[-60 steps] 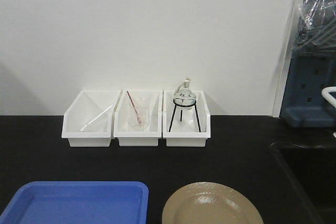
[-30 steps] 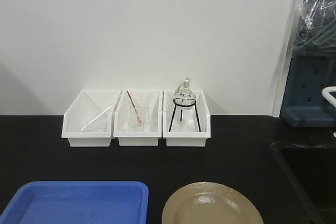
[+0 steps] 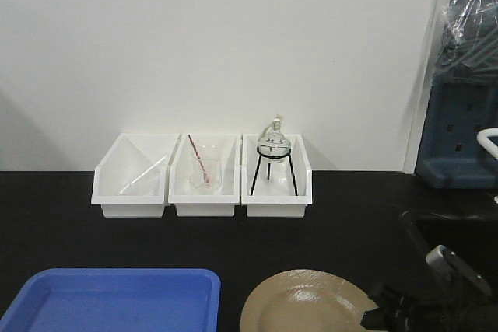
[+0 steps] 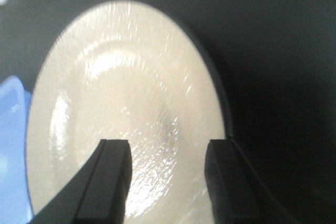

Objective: Place disk in tray to left cabinet
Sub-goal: 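Reach the right gripper to the beige plate's rim and grasp it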

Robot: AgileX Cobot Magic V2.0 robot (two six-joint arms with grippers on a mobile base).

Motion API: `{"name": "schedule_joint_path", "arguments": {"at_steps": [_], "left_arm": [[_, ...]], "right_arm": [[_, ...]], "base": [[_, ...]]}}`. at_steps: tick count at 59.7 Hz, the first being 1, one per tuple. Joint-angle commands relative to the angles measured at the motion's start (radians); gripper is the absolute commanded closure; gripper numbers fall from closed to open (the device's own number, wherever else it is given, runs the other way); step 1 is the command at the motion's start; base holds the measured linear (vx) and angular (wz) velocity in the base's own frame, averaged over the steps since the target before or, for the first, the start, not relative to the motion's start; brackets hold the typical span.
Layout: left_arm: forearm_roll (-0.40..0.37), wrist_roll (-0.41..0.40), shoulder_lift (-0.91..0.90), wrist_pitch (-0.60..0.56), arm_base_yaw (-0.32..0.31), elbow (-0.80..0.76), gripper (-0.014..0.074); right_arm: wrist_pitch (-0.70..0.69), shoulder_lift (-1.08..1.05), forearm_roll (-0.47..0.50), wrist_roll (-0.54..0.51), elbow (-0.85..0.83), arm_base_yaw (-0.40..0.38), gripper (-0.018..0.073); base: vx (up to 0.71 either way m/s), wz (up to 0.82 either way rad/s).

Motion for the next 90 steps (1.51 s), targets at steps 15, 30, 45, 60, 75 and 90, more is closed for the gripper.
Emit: {"name": "schedule_joint_path", "arguments": {"at_steps": [15,30,45,60,75,90], "left_arm": [[-0.018,-0.004,0.01,-0.083,-0.005,-0.03,0.0205],[-0.018,-0.004,0.01,-0.084,-0.005,-0.03,0.0205],[-0.018,-0.004,0.01,-0.085,-0.005,-0.03,0.0205],[-0.019,-0.004,0.01,-0.085,-0.005,-0.03,0.0205],[-0.019,-0.004,0.01,-0.085,-0.005,-0.03,0.0205],[-0.019,-0.004,0.01,-0.085,-0.005,-0.03,0.0205]], "right_arm": [[0.059,0.013,0.025,-0.045,-0.045,0.0,0.0155],[0.018,-0.051,0.024,-0.066,-0.045,-0.021,0.0155],[0.046,-0.069,-0.079,-0.055,-0.045,-0.05,0.0155],[0.02,-0.031,-0.101,-0.048,-0.045,-0.049,0.0155],[0.071,0.065,-0.022,-0.088,-0.051,-0.048,0.0155],[0.141,0.098,0.138,-0.233,-0.073,-0.048,0.0178]], "base": [[0.0,0.0],[0.0,0.0],[0.0,0.0],[0.0,0.0],[0.0,0.0],[0.0,0.0]]}}
